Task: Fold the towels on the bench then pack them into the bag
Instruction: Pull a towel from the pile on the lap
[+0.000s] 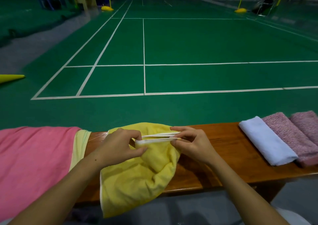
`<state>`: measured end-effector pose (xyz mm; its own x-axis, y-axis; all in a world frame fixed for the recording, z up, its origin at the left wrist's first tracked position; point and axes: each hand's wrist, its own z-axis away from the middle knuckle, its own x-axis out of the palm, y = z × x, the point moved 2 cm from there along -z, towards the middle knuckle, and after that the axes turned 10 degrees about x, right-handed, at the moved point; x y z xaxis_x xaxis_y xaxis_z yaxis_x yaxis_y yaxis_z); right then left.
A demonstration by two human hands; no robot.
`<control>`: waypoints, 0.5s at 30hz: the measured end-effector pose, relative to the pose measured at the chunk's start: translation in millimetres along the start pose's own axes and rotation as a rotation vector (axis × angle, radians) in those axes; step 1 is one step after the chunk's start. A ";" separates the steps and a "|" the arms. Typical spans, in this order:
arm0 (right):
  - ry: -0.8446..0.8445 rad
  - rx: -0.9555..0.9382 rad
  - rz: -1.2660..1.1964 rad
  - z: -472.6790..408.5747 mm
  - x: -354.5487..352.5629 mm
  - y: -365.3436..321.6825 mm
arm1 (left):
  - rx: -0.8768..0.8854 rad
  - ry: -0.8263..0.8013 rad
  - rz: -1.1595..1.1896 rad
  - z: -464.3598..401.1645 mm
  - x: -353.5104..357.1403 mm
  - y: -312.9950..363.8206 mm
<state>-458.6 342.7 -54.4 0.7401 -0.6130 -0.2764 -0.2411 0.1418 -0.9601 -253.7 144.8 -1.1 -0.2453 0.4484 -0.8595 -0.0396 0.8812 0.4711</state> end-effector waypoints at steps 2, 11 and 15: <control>0.005 -0.054 0.165 1.6 -4.8 -5.9 | 0.030 0.011 -0.292 -1.3 -0.5 0.7; 0.104 -0.332 0.619 20.9 -17.0 -51.6 | 0.255 0.313 -0.440 -3.5 -12.5 22.2; 0.168 -0.317 0.624 28.4 -21.3 -78.2 | 0.270 0.459 -0.403 -4.5 -28.6 40.6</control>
<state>-437.7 366.7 25.3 0.3039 -0.6064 -0.7348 -0.7774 0.2879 -0.5592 -252.6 167.0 43.5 -0.6517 0.0199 -0.7582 0.0148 0.9998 0.0135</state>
